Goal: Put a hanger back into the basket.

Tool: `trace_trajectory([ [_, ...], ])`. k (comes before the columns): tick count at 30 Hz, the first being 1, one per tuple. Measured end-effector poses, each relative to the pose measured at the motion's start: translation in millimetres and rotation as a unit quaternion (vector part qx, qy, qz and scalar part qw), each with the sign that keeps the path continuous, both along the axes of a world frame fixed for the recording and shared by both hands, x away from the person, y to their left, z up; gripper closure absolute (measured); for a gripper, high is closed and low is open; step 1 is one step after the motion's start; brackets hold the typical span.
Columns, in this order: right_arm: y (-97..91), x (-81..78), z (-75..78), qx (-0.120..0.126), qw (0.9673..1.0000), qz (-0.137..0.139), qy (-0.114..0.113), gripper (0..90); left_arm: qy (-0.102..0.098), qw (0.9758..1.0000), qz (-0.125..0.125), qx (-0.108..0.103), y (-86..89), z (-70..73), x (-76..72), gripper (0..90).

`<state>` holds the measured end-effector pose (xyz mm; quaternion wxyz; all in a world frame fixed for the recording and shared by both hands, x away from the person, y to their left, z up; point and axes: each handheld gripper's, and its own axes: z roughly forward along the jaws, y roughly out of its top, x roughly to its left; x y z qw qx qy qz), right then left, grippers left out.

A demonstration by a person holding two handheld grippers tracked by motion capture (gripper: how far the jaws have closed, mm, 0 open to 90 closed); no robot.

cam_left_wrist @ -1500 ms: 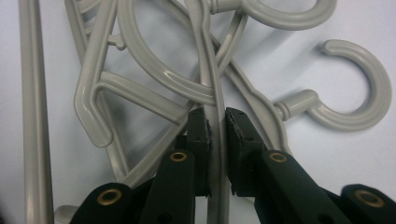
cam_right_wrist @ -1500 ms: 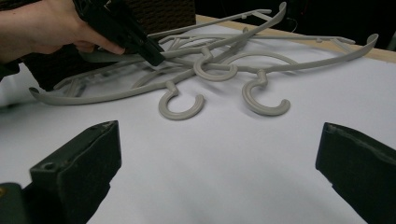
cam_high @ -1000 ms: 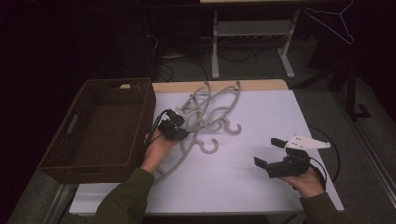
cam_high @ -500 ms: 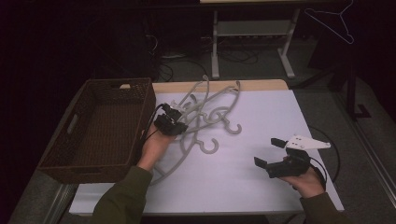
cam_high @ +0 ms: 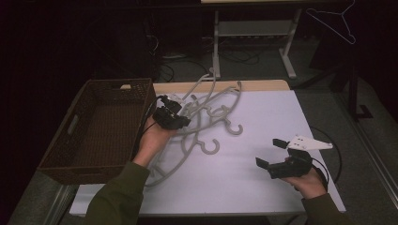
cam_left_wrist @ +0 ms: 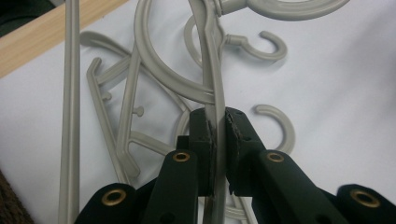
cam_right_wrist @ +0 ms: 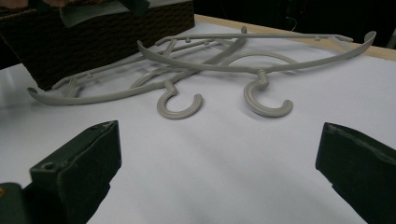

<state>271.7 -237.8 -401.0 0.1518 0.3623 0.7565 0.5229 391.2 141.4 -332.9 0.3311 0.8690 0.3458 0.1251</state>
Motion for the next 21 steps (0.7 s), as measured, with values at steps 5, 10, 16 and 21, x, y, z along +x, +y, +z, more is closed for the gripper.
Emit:
trace_trajectory([
  [5, -0.8, -0.2, 0.4, 0.002, 1.0, -0.002, -0.001, 0.0, 0.0, 0.9999, -0.01, -0.008, 1.8, 12.7, -3.2, 82.5],
  [10, -0.7, -0.2, 0.1, 0.001, 1.0, -0.002, -0.001, 0.0, 0.004, 0.9996, -0.023, -0.018, 6.5, 25.2, -7.7, 82.5],
  [16, -0.4, -0.3, 0.1, 0.003, 1.0, -0.003, -0.002, 0.0, 0.003, 0.9993, -0.027, -0.024, 18.7, 39.5, -11.8, 82.5],
  [21, -0.8, -0.2, 0.0, 0.004, 1.0, -0.005, -0.002, 0.0, 0.002, 0.9993, -0.026, -0.027, 34.3, 49.2, -14.9, 82.5],
])
